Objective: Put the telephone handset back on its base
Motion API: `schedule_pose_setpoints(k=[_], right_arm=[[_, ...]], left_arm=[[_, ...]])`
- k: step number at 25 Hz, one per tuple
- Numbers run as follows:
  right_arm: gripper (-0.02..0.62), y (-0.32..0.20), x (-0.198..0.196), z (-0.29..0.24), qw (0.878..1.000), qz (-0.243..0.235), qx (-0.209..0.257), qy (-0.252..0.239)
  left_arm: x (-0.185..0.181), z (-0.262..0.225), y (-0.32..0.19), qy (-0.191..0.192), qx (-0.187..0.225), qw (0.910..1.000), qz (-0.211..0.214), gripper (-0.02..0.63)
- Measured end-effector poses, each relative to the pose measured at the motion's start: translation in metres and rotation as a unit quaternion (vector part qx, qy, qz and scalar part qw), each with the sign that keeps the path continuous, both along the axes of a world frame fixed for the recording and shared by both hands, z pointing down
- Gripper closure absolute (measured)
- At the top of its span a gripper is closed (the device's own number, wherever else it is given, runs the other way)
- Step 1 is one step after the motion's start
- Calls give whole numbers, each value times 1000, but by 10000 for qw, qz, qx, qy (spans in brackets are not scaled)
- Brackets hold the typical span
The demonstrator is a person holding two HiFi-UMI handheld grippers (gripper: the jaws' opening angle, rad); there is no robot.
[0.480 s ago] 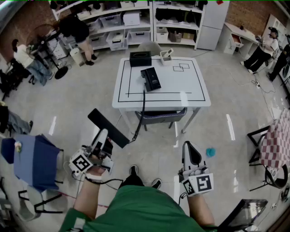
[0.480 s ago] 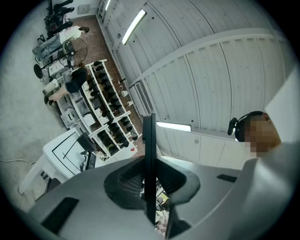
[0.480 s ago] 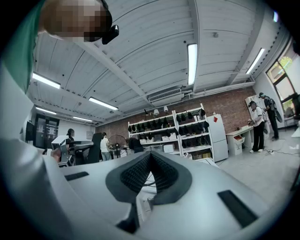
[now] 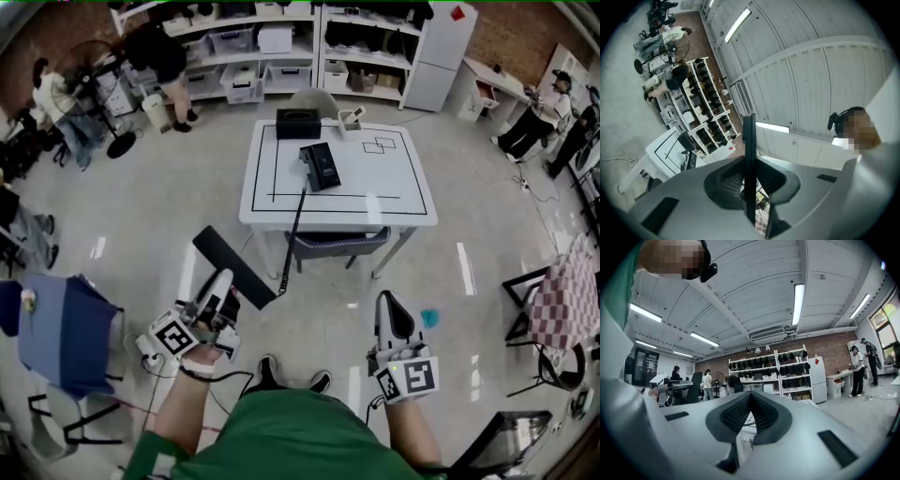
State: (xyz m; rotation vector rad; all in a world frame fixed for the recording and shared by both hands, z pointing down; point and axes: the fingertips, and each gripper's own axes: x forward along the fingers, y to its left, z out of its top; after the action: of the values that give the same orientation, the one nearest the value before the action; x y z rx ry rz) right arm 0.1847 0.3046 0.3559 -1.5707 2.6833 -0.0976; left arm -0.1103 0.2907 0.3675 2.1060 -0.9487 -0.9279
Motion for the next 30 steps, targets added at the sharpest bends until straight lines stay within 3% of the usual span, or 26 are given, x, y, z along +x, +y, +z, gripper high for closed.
schedule_pose_setpoints(k=[8,18,21,30], right_arm=[[575,-17,-42,-25,9989,392,227,-118],[575,-37,-114,-33,9961,769,327,298],[575,-44,-123,-29,9957,811,266,364],[575,-101,-119,11,9968,722,-65,325]], left_arm=[[-35,-4,-26,29,27,9992,394,523],[-76,7,-70,-271,223,9950,934,523],[-80,13,-81,-397,196,9941,994,523],[-69,48,-121,-315,-45,9941,1033,523]])
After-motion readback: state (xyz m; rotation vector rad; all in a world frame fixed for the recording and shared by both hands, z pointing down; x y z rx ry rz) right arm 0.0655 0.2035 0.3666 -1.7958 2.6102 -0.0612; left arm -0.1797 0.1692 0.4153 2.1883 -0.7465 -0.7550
